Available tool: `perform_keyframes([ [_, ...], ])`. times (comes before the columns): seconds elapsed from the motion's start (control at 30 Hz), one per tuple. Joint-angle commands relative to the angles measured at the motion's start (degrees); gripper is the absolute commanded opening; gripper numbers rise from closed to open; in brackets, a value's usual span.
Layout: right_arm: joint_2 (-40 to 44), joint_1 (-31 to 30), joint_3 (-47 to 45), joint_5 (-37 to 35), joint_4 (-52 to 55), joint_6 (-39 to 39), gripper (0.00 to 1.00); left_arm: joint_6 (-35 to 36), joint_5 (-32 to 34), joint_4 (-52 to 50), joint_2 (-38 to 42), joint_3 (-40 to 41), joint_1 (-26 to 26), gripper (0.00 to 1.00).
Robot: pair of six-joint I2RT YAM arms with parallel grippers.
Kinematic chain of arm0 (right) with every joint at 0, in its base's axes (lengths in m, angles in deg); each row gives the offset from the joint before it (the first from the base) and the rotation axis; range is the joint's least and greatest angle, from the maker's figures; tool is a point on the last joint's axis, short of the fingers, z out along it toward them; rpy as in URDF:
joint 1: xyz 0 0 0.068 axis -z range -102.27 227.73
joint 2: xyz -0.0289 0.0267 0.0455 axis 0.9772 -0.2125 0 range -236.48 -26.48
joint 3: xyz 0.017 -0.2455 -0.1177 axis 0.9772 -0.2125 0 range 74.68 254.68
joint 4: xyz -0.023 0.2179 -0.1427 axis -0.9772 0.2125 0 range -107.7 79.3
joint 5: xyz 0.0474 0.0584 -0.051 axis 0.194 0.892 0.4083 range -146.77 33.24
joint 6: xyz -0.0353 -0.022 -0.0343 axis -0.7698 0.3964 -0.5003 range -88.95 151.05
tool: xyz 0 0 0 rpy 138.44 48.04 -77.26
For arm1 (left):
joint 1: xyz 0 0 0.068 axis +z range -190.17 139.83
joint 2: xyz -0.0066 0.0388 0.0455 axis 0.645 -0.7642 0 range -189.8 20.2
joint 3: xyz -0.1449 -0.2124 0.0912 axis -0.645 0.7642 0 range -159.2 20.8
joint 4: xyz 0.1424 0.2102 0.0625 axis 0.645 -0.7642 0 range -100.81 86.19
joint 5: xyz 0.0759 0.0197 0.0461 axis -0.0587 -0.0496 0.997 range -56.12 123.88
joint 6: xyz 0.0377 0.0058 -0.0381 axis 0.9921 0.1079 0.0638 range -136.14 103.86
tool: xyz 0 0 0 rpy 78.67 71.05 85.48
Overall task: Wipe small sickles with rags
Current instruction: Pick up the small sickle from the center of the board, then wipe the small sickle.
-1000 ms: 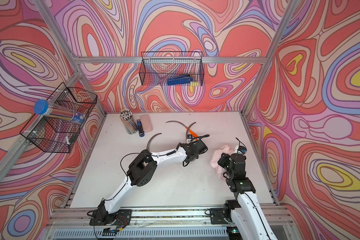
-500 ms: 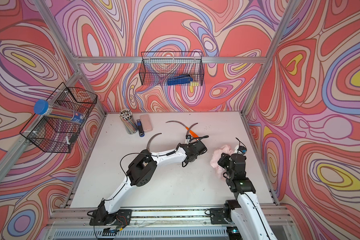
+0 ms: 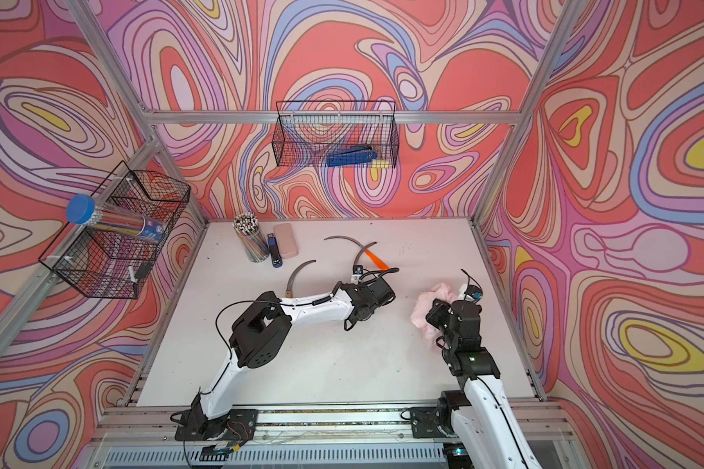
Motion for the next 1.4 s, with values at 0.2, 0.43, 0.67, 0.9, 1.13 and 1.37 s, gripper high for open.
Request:
perform_keyframes([
  [0.2,0.5,0.4,-0.6,0.2,-1.6,-0.7,0.0,2.8,5.1,3.8,13.3,10.8,0.3,0.0],
  [0.43,-0.3,0.4,-0.6,0.7,-2.1,-0.9,0.0,21.0,3.0,21.7,26.5,29.3,0.4,0.0],
  [0.67,-2.0,0.4,0.2,2.4,-2.7,-1.6,0.0,35.1,7.5,26.9,34.2,40.5,0.5,0.0],
  [0.9,-4.0,-0.4,5.5,10.0,-2.9,-2.3,0.0,39.8,2.8,32.3,37.2,50.3,0.4,0.0],
  [1.13,-6.3,-19.0,15.4,-5.9,1.5,-5.5,0.0,44.4,0.4,39.0,39.4,55.1,0.5,0.0],
  [1.37,-27.8,-41.6,28.2,-16.9,-3.6,-13.6,0.0,47.7,-3.2,49.3,41.2,62.1,0.5,0.0],
])
